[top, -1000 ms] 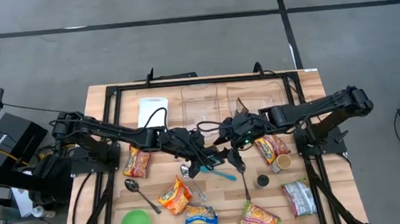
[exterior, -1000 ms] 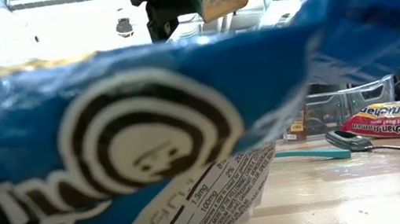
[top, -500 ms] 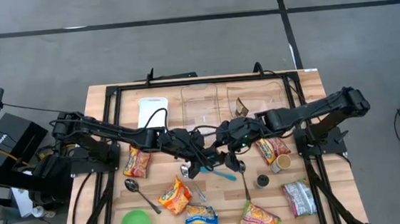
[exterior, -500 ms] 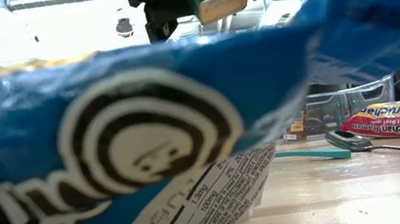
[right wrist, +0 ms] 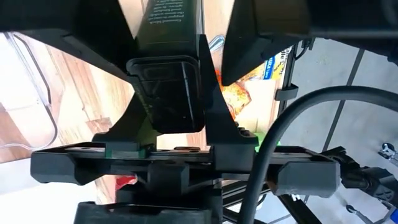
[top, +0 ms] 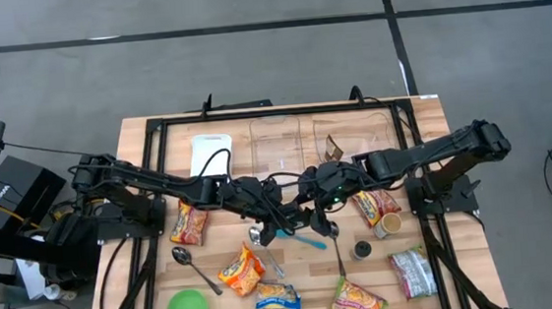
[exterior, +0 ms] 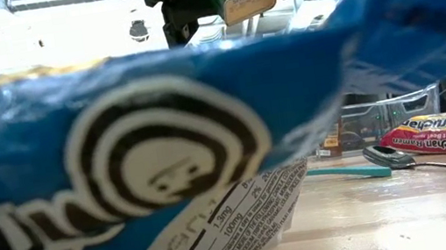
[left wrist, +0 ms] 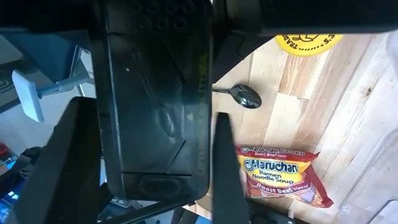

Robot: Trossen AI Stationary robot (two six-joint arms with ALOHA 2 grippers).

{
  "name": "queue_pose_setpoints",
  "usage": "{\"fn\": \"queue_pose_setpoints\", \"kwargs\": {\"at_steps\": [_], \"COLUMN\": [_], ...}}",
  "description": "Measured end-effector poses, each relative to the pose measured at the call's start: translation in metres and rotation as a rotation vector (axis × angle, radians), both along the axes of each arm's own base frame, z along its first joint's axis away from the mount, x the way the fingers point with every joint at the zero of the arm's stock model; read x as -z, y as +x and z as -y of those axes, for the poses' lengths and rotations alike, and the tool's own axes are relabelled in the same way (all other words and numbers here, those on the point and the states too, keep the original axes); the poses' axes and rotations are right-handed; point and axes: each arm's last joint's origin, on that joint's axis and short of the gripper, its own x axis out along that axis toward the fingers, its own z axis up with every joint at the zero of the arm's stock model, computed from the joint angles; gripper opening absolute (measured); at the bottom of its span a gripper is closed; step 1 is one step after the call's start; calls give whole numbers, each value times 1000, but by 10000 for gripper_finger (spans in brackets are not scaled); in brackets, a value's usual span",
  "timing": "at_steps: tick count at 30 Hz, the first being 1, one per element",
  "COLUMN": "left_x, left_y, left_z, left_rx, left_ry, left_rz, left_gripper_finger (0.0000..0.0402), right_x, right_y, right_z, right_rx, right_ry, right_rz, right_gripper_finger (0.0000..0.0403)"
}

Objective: Pick & Place Food Item
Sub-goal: Put the black spice can into the right transparent bin

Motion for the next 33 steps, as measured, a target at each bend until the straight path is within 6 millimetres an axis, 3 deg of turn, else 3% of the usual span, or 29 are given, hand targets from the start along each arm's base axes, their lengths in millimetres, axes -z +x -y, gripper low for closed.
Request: {"fn": "queue_pose_setpoints", "kwargs": {"at_steps": [8, 18, 25, 33], "left_x": [0, 0, 0, 0], "left_y": [0, 0, 0, 1], "left_z": [0, 0, -1, -7], "left_rx": [3, 0, -1, 33], "left_ry": [2, -1, -3, -84], "left_rz": [5, 4, 3, -20], "left_gripper_finger": [123, 143, 153, 204], "right_x": [0, 0, 0, 0], "right_y": [0, 0, 0, 0], "right_z": [0, 0, 0, -1], "right_rx": [-2, 2, -1, -4], "right_ry": [1, 8, 10, 16], "right_rz": [-2, -3, -3, -4], "right_gripper_finger": [122, 143, 120, 129]}}
